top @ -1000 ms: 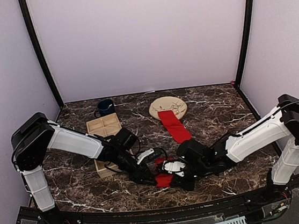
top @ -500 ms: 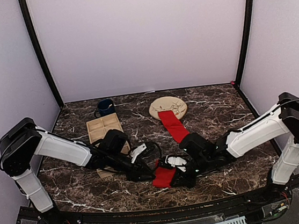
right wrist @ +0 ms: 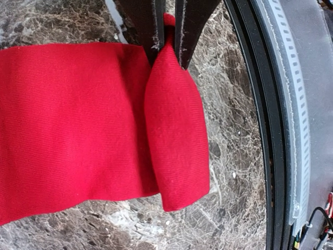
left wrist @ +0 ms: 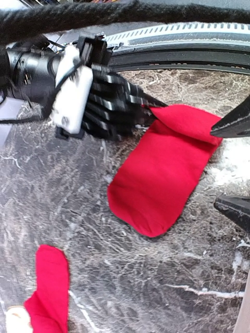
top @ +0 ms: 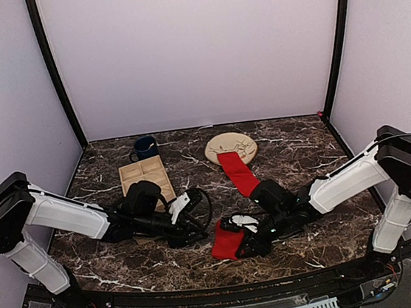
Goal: Roll the socks
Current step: Roll the sock at the center of the board.
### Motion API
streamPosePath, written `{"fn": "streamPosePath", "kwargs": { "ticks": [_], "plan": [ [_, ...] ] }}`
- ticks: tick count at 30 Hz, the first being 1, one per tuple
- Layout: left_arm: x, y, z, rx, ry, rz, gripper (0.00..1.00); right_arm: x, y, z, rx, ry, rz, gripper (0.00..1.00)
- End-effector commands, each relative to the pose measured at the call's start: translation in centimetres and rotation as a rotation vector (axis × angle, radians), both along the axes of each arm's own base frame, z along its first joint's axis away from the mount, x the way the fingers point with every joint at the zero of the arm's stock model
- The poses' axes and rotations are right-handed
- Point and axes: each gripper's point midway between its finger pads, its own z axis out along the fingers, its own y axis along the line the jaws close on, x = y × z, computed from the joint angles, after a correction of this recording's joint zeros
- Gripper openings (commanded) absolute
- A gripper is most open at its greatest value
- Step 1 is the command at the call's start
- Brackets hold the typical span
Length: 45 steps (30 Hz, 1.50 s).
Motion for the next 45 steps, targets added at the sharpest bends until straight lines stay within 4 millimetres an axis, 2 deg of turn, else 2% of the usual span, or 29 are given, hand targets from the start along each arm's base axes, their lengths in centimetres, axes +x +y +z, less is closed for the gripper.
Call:
{"fn": "streamPosePath", "kwargs": {
  "ticks": [1,10,22,33,38,45],
  "plan": [
    [-0.8,-0.5,1.7,-0.039,-0.088,-0.019,0.41,0.0,0.3,0.4,0.051,0.073,0.001,0.00],
    [-3.9,-2.1,0.3,0.021,-0.138,-0.119,0.44,0.0,0.2,0.5,0.061,0.189,0.001,0.00],
    [-3.9,-3.2,-0.8,0.101,-0.207,-0.175,0.49,-0.7,-0.2,-0.1,0.073,0.354,0.007,0.00],
    [-5.7,-3.8,-1.5,0.134,-0.187,-0.288,0.47,-0.3,-0.3,-0.3,0.066,0.392,-0.008,0.00],
    [-6.5,-3.9,-2.5,0.167,-0.159,-0.332,0.46,-0.3,-0.2,-0.3,0.068,0.392,-0.006,0.00],
    [-6.4,-4.1,-3.6,0.208,-0.161,-0.343,0.46,-0.3,-0.2,-0.2,0.066,0.396,-0.001,0.00]
  ]
}}
